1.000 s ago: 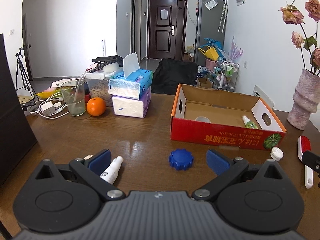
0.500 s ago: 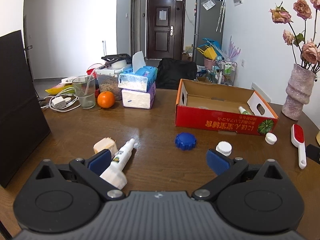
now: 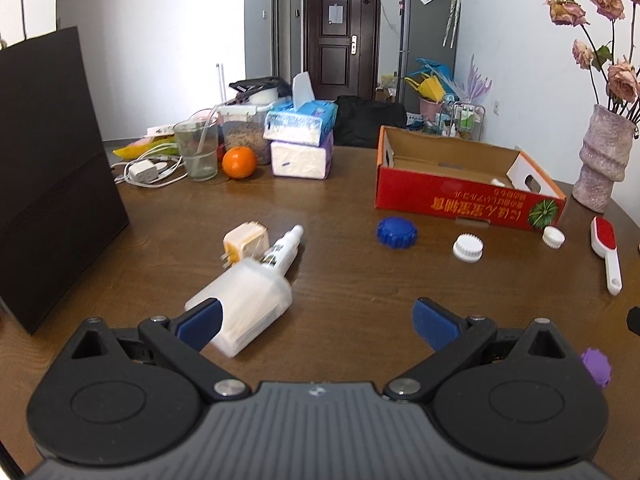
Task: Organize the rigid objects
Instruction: 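Withdraw both tools from the box and reach toward the remaining table items, then grasp the purple gear lid with the right gripper while the left approaches the white container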
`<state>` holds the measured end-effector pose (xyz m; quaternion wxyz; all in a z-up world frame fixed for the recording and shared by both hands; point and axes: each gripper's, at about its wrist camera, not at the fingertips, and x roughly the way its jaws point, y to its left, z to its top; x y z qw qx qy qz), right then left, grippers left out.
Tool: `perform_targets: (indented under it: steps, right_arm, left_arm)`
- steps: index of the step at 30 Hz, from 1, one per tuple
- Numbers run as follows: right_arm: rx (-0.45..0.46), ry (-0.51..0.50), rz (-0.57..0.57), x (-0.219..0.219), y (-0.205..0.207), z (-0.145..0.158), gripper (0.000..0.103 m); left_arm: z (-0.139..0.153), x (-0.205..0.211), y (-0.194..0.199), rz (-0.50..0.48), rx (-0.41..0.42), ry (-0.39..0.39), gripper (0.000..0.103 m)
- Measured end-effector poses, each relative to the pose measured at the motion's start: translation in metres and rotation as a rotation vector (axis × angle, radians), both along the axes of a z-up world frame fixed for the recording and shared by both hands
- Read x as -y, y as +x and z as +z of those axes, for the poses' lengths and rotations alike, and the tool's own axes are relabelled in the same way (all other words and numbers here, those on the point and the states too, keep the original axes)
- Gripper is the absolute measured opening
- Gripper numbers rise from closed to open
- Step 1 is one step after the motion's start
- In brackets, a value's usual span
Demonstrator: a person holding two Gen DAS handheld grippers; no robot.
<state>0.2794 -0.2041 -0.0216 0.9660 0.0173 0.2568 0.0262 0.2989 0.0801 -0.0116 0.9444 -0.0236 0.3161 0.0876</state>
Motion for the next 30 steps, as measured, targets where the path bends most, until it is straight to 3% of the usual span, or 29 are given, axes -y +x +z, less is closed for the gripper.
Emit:
perform_targets:
  steps: [19,26,28,30]
  right_arm:
    - [-0.161,-0.016,-0.029,0.003,-0.005,-0.056,0.101]
    - [-0.219,-0.004,-0.043,0.002,0.016,-0.076,0.086]
    - [-0.232,0.002,-0.047,0.001,0.023,-0.081,0.075]
    - [-0.215,-0.009,-0.05,0.0,0.025,-0.082,0.052]
  left_arm:
    - [-0.031,-0.029,-0.02,0.031,-0.054,-0.002,0.103]
    - [-0.039,-0.044,-0.016,0.052,-0.067,-0.015,0.103]
    - [-0.041,-0.048,-0.015,0.057,-0.07,-0.018,0.103]
    - [-0.043,-0.051,-0.013,0.061,-0.074,-0.022,0.103]
